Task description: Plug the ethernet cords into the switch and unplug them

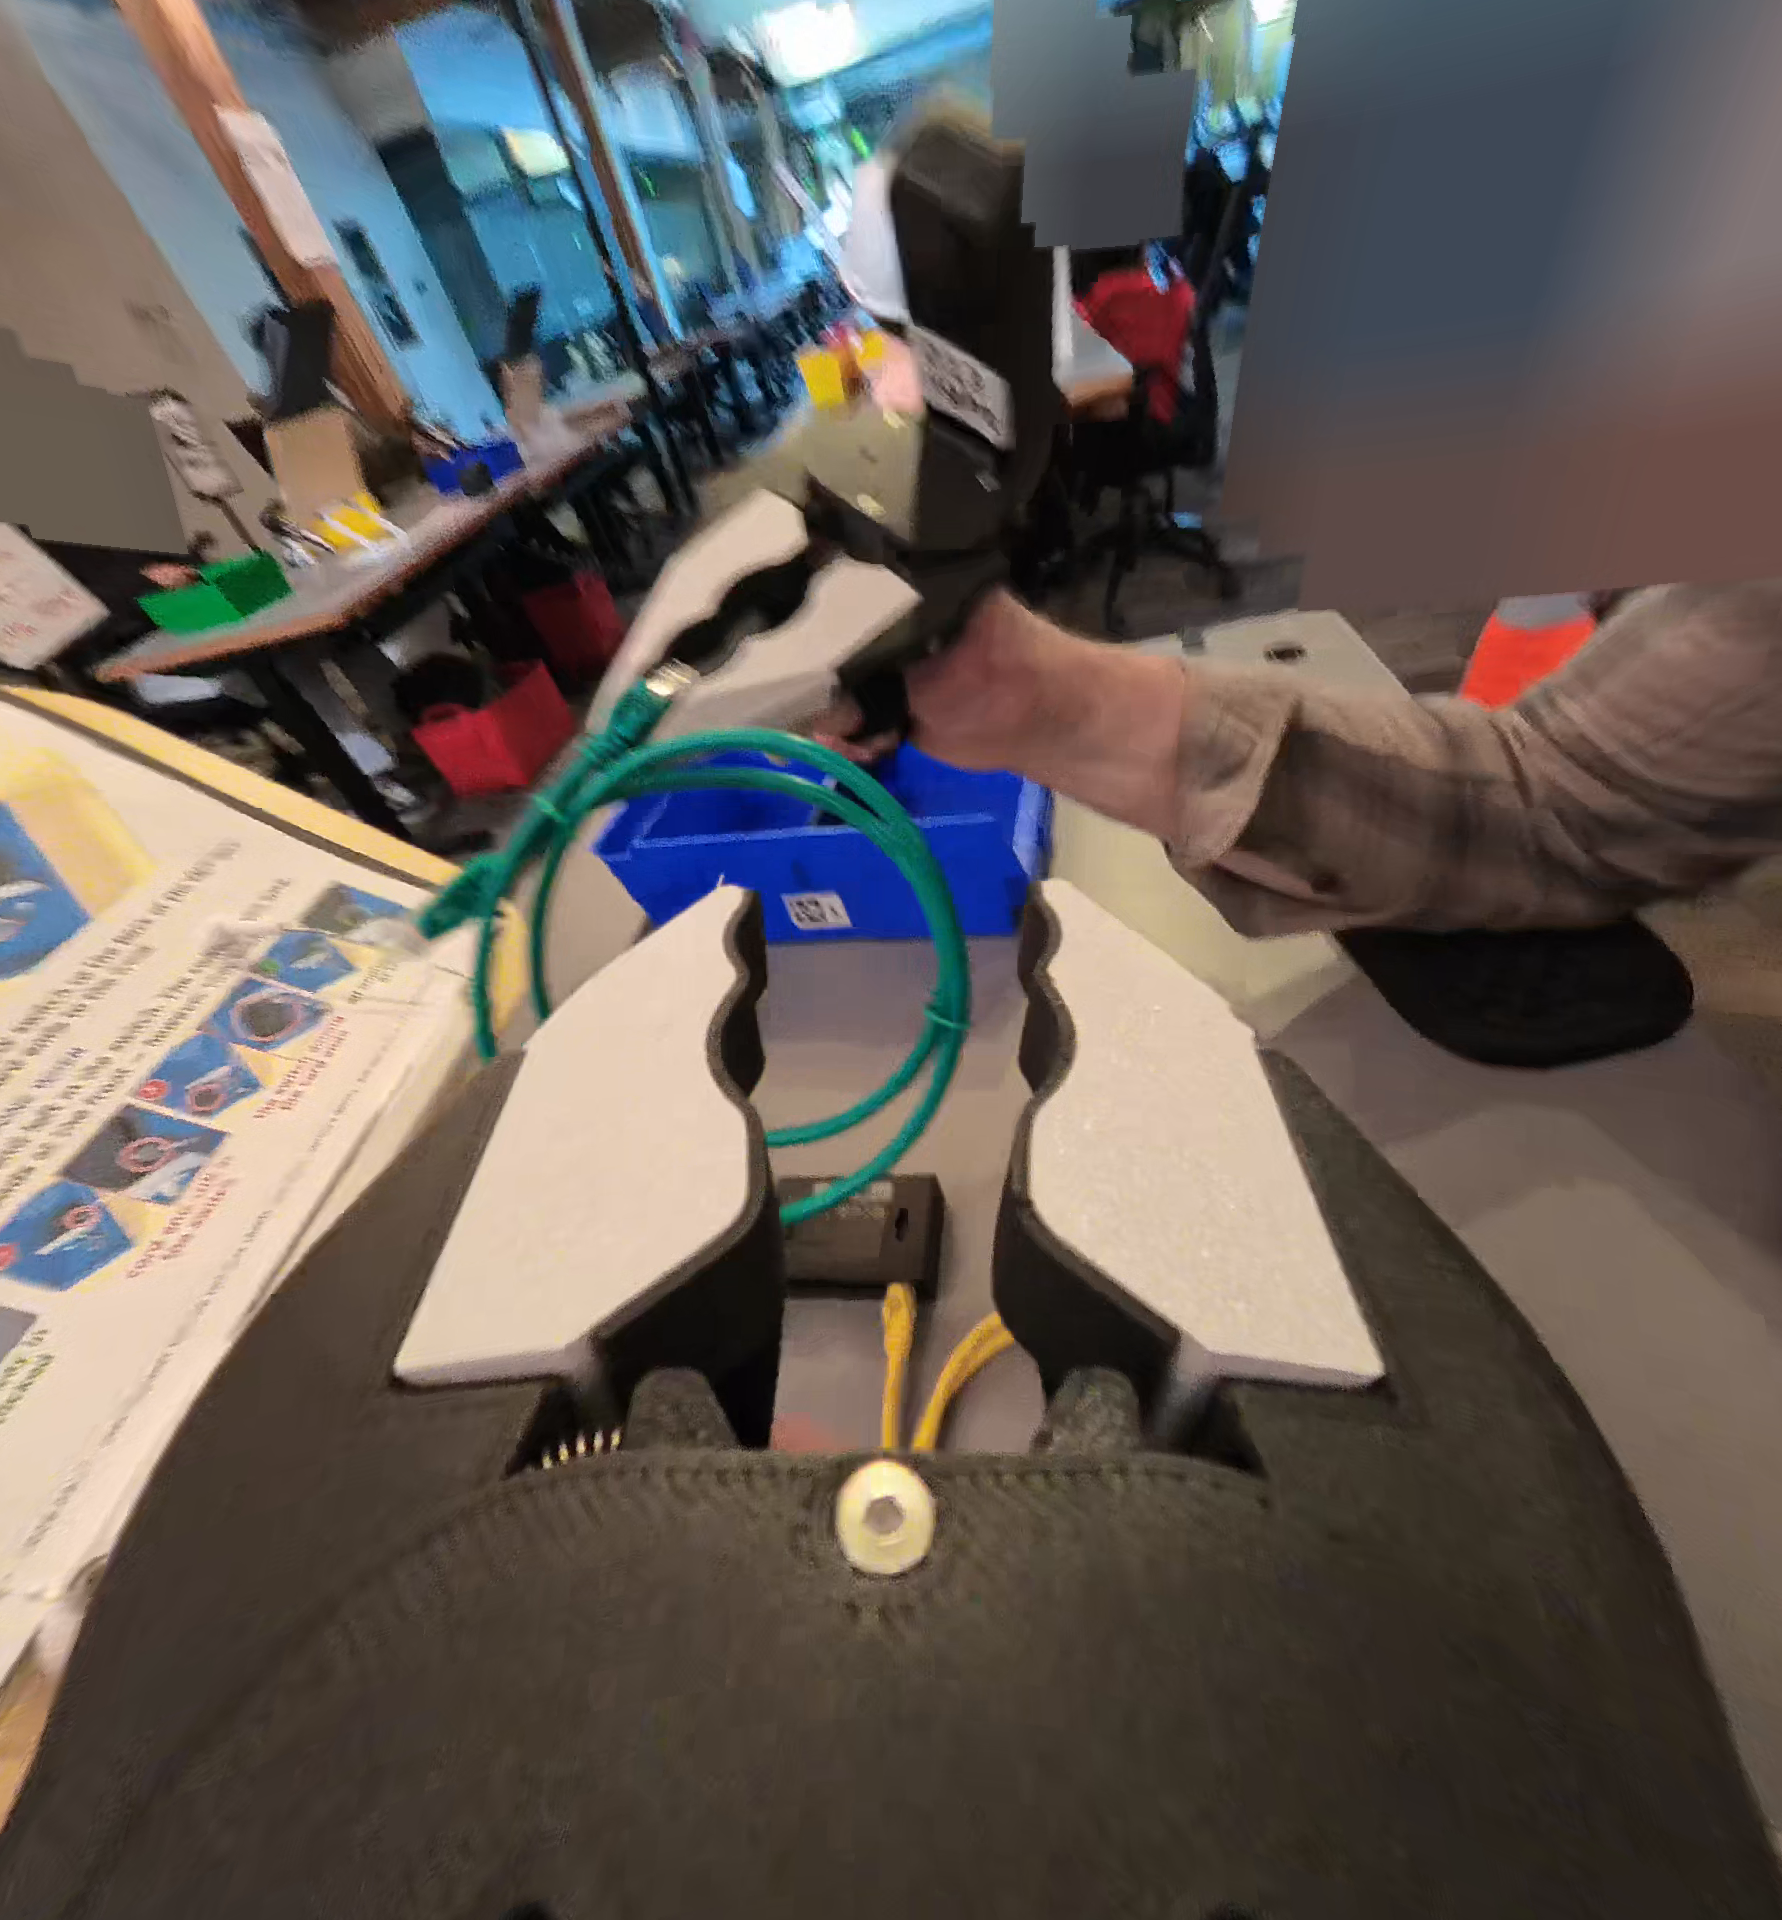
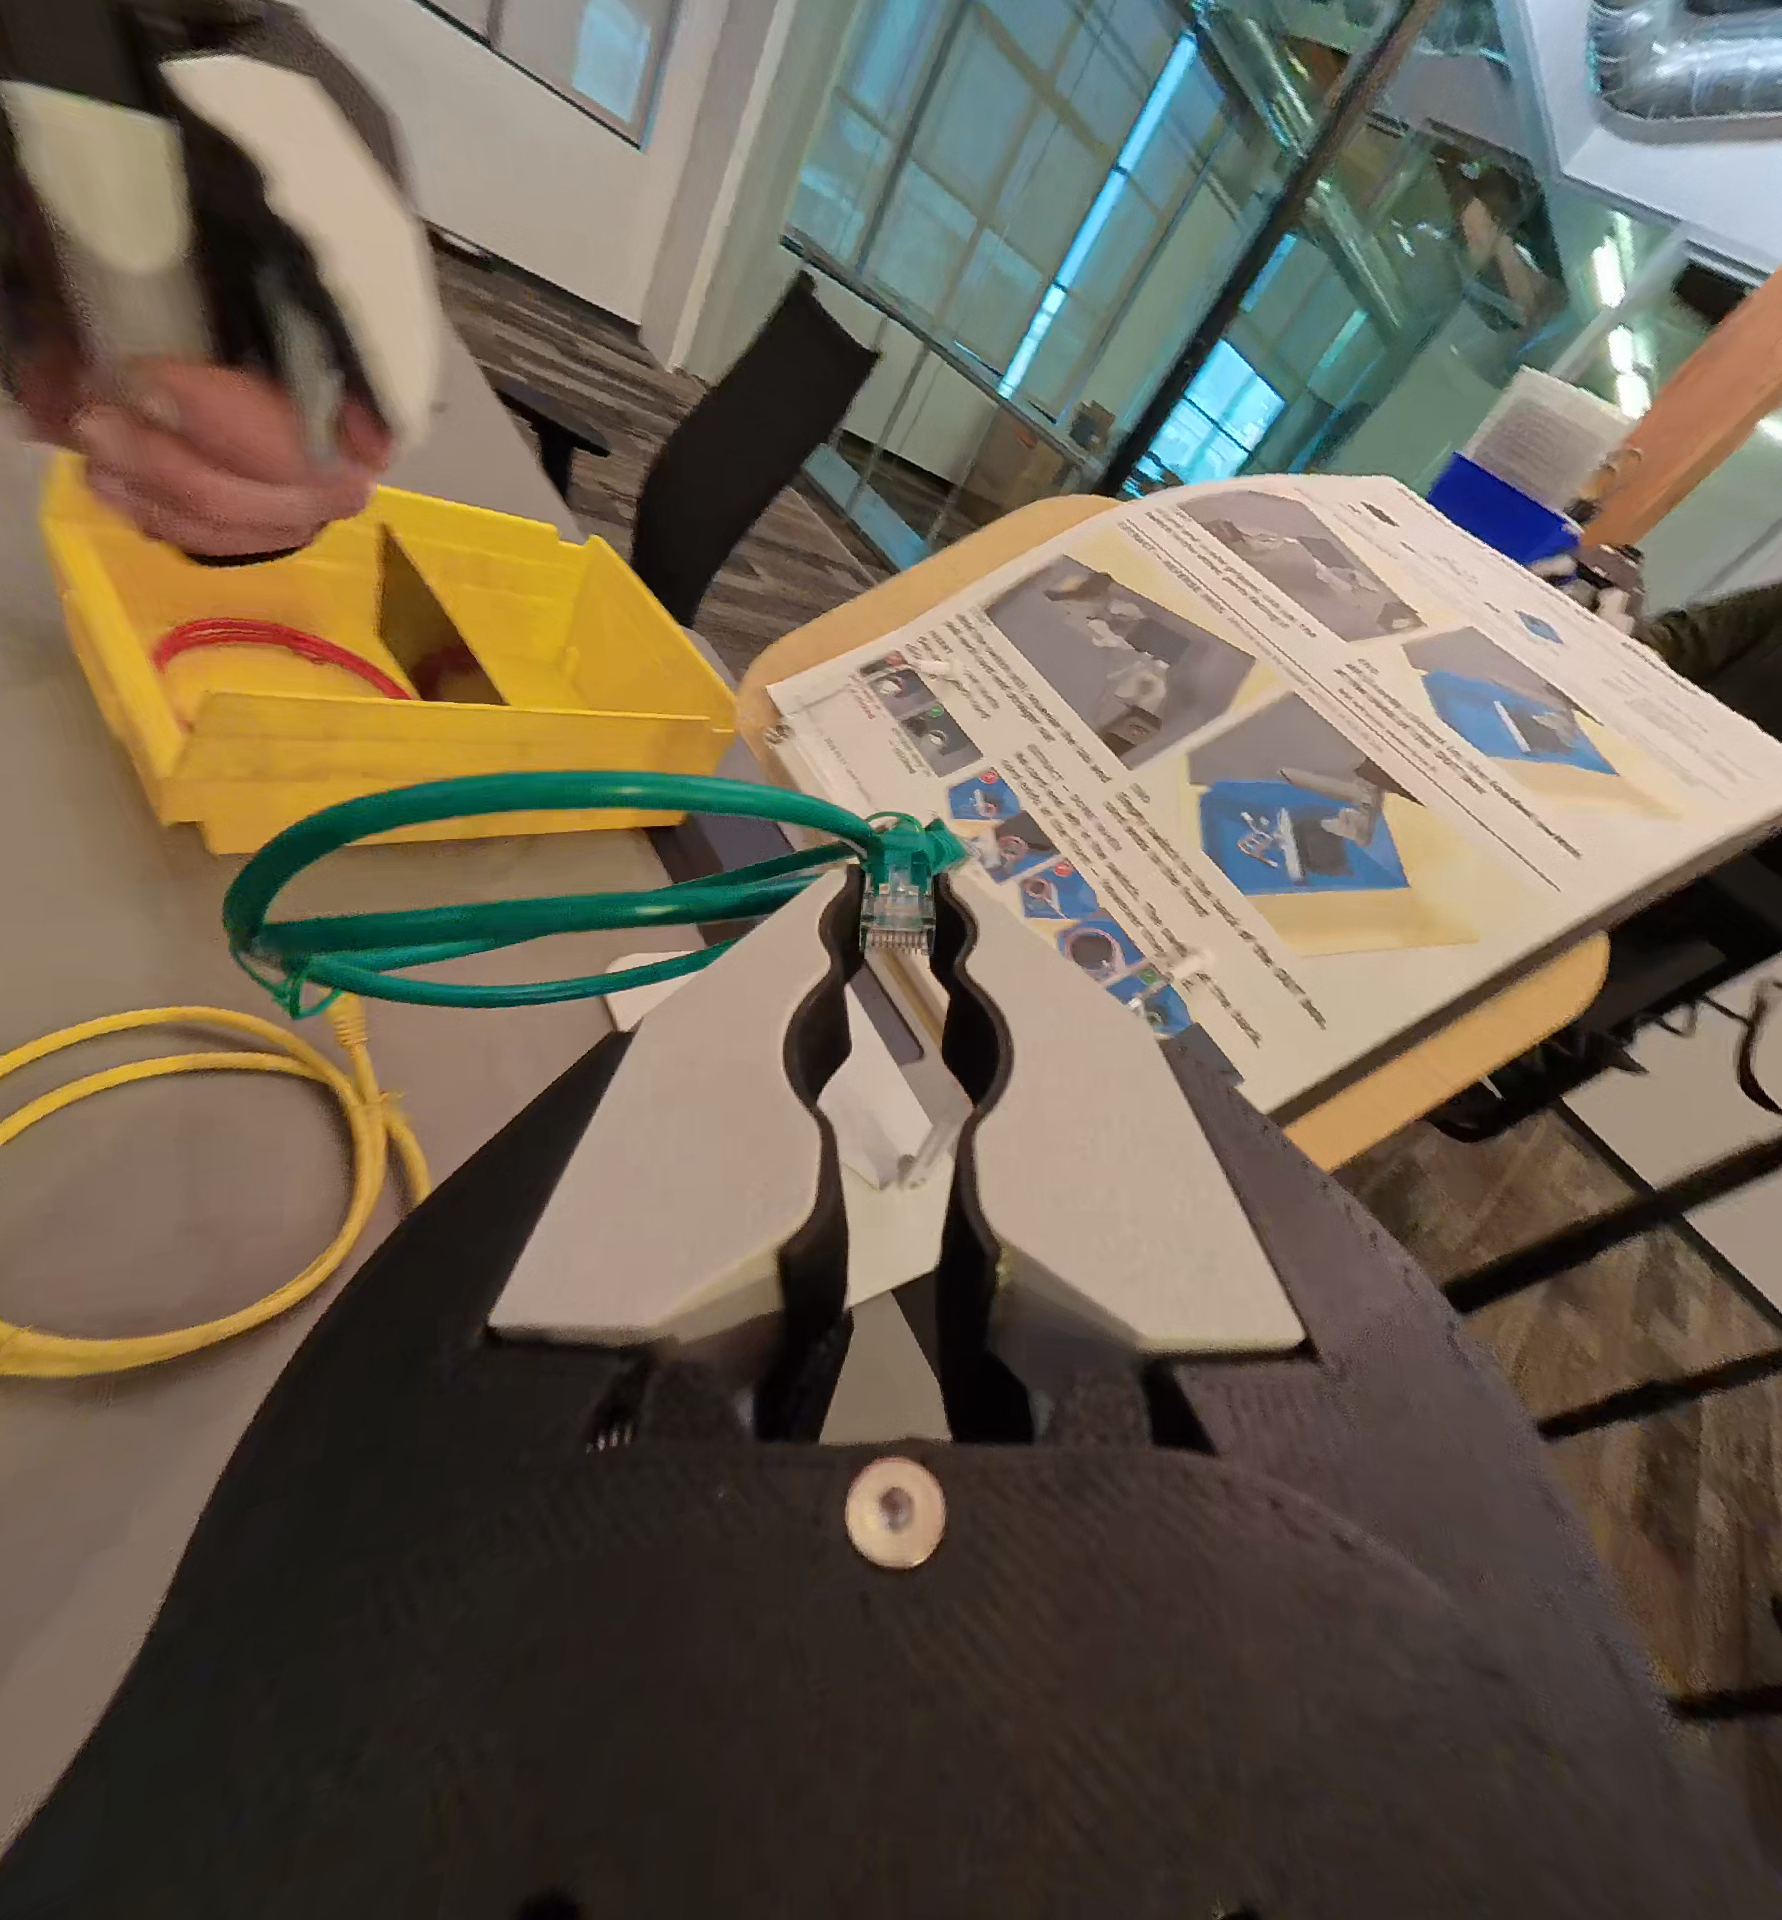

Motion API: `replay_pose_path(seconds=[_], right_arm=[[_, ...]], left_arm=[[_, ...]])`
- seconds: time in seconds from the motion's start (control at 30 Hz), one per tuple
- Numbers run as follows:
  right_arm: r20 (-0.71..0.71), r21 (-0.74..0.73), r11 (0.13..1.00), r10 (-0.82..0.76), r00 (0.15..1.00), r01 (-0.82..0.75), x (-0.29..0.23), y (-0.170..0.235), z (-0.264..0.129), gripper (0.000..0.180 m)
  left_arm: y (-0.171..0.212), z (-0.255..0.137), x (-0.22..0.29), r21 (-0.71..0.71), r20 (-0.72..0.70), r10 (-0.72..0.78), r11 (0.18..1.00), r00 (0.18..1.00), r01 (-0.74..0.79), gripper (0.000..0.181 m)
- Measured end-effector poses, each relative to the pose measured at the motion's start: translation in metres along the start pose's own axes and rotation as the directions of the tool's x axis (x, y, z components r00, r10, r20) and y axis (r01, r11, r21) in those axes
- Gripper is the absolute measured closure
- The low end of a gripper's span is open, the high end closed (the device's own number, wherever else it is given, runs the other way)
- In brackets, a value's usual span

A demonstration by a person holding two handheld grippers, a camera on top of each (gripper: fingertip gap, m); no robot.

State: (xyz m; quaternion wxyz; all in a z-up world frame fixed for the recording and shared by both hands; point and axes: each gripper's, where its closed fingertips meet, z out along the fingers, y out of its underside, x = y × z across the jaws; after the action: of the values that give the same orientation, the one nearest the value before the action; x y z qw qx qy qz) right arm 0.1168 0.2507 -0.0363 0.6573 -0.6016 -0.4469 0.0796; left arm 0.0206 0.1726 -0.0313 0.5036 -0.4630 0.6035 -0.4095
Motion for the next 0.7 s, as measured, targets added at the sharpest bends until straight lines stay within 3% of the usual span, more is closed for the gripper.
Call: replay_pose_path(seconds=[0.17,0.3,0.43,0.53,0.7], right_arm=[[0.047,0.0,0.995,-0.1,0.994,0.1,-0.02,-0.009,0.005,0.17],[0.049,-0.048,0.973,-0.225,0.973,0.227,-0.037,-0.011,0.015,0.17],[0.067,-0.052,0.957,-0.283,0.957,0.286,-0.052,-0.018,0.023,0.17],[0.082,-0.04,0.954,-0.295,0.952,0.298,-0.06,-0.023,0.025,0.17],[0.126,0.007,0.97,-0.244,0.962,0.245,-0.067,-0.028,0.025,0.17]], left_arm=[[-0.012,-0.003,-0.027,0.027,0.186,-0.049,0.999,0.981,0.045,0.115],[-0.013,0.02,-0.032,0.03,0.231,-0.105,0.994,0.967,0.101,0.09],[0.007,0.042,-0.037,-0.046,0.27,-0.111,0.991,0.956,0.128,0.077],[0.029,0.047,-0.045,-0.153,0.312,-0.065,0.981,0.948,0.118,0.085],[0.039,0.048,-0.052,-0.201,0.347,0.014,0.978,0.938,0.06,0.105]])
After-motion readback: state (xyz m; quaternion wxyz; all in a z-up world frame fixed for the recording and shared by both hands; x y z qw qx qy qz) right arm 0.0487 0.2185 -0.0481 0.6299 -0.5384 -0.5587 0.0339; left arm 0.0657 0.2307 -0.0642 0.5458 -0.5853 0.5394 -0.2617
